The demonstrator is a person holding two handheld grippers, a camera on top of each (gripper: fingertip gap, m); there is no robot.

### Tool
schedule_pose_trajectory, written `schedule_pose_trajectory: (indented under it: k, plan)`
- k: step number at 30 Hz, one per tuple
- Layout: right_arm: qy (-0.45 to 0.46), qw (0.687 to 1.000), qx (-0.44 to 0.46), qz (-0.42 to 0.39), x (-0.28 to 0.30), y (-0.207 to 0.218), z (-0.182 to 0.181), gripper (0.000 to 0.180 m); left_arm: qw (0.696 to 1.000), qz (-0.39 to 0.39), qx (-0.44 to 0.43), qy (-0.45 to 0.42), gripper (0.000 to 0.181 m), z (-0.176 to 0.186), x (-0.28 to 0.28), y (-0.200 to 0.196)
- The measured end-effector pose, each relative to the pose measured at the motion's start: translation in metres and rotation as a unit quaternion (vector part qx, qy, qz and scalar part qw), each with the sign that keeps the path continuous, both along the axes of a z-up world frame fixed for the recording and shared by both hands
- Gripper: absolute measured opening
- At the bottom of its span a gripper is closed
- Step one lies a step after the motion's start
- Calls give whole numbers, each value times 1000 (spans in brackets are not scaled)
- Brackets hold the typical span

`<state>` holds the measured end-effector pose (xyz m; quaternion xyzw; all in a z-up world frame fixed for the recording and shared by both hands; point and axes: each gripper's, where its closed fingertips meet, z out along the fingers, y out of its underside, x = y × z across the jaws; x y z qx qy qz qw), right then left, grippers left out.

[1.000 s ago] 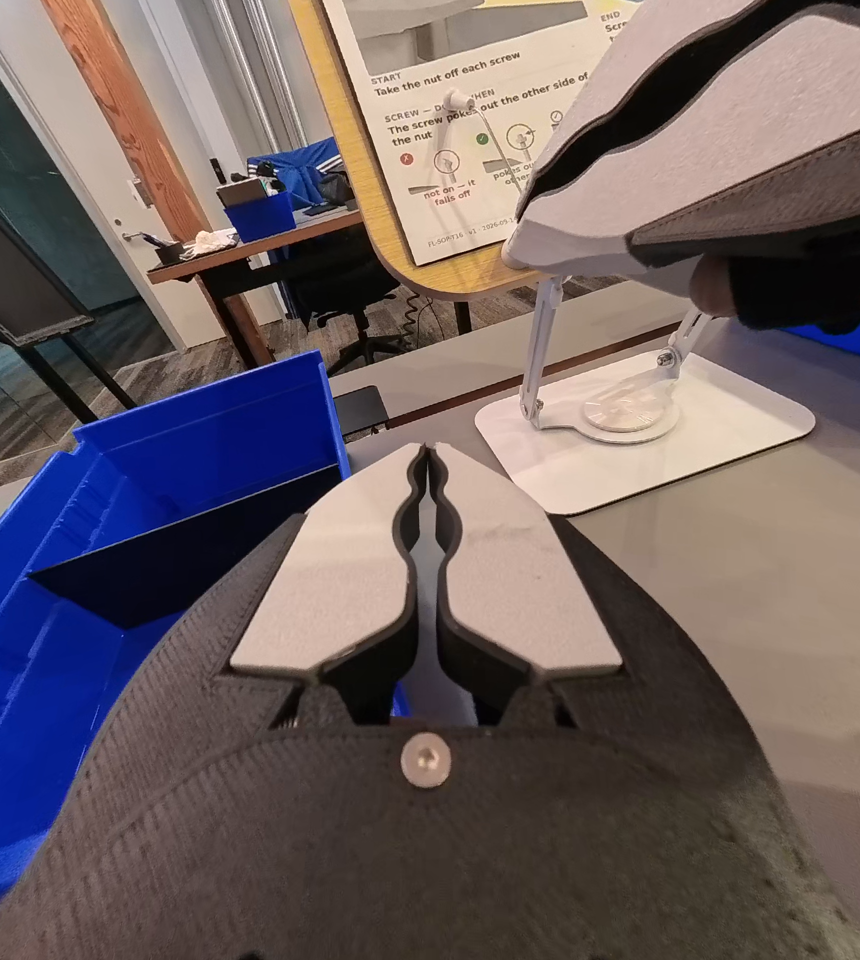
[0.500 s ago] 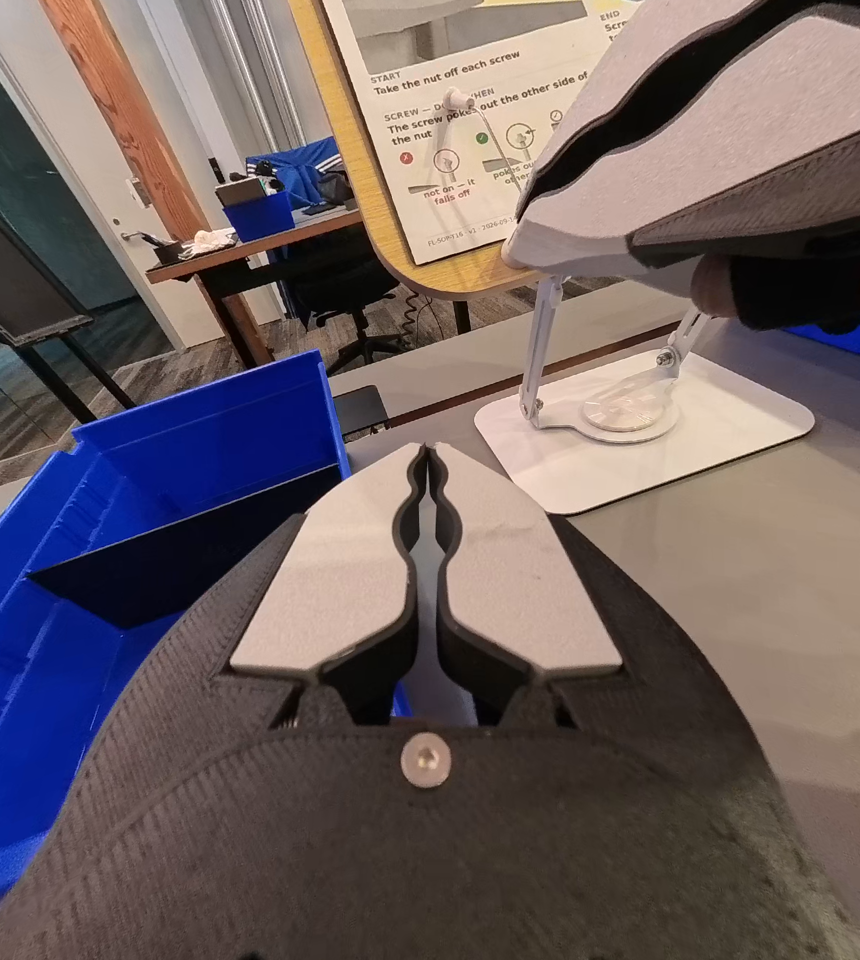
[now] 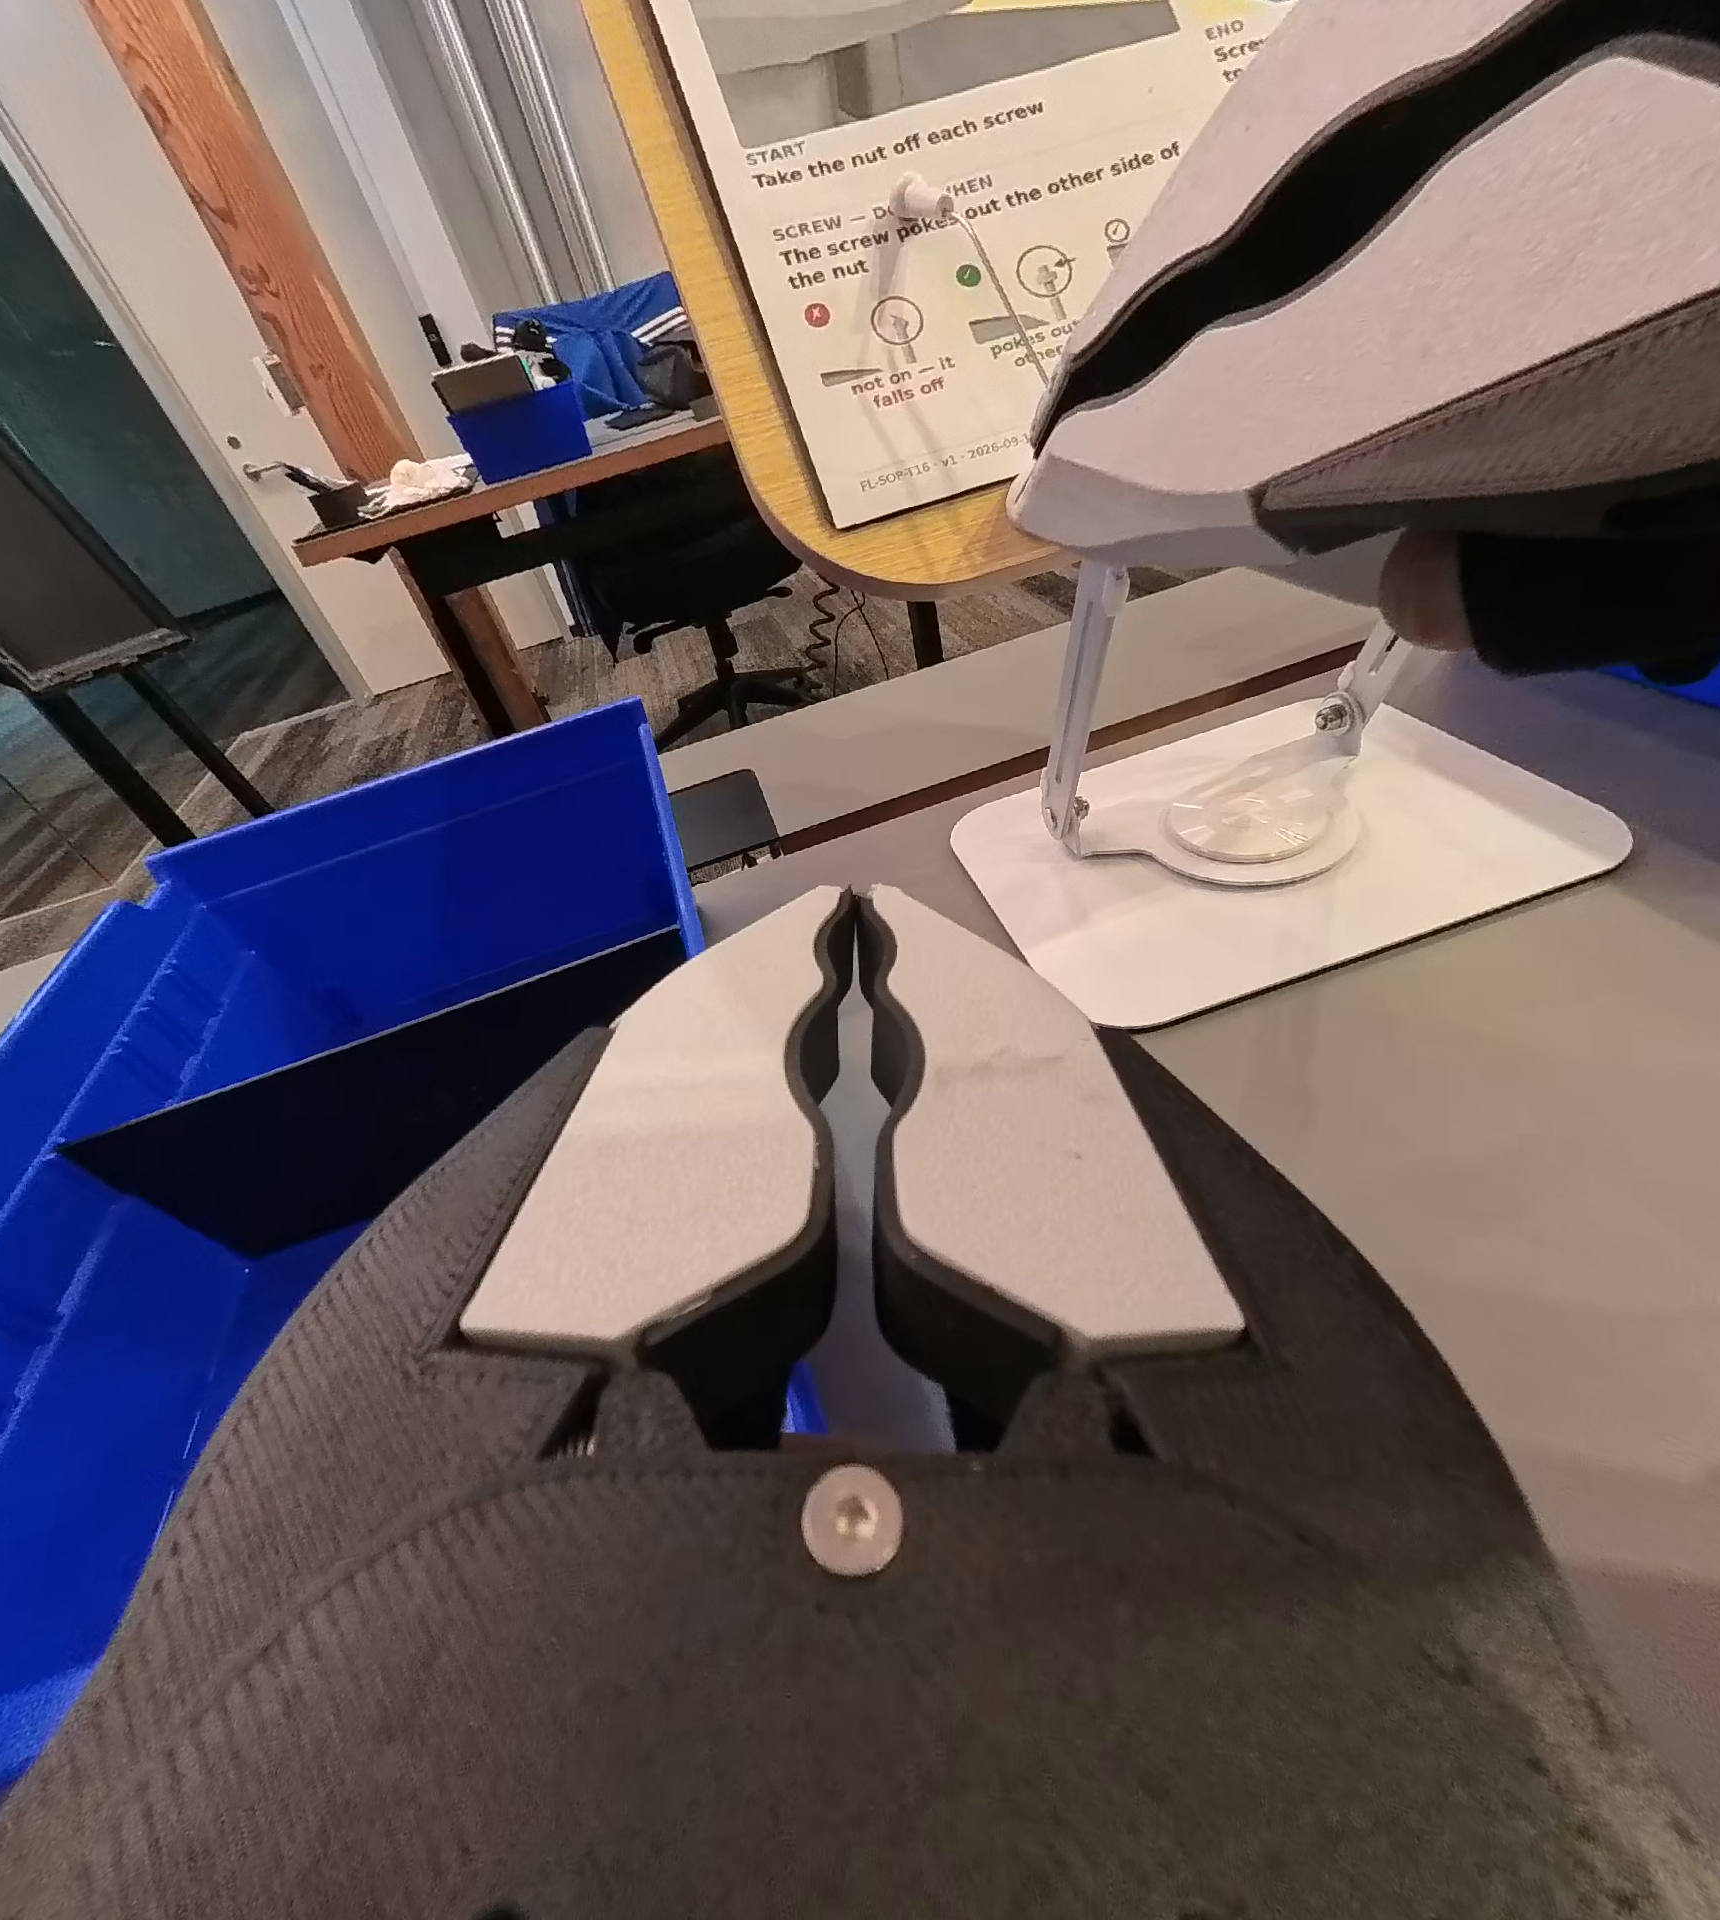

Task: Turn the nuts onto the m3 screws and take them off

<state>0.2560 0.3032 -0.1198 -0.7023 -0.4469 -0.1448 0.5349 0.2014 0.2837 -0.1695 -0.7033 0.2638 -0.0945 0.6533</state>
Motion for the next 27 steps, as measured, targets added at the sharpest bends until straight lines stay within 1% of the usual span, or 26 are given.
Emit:
schedule_pose_trajectory:
  k: [8,13,17,23,27]
  plan:
    - [8,1000,-7,3,0,0,-2,8,1000,12,7,-4,0,5,-7,-2]
    - [13,1000,-23,0,5,5,-10,8,999,23,16,30,0,11,-21,-26]
    - [17,999,-29,-2,8,8,-13,8,998,53,17,38,0,15,-56,-46]
    - [18,1000,-21,2,4,5,-6,8,992,108,20,55,0,26,-116,-78]
    - [17,1000,-15,9,0,-1,-2,8,989,136,15,54,0,23,-148,-90]
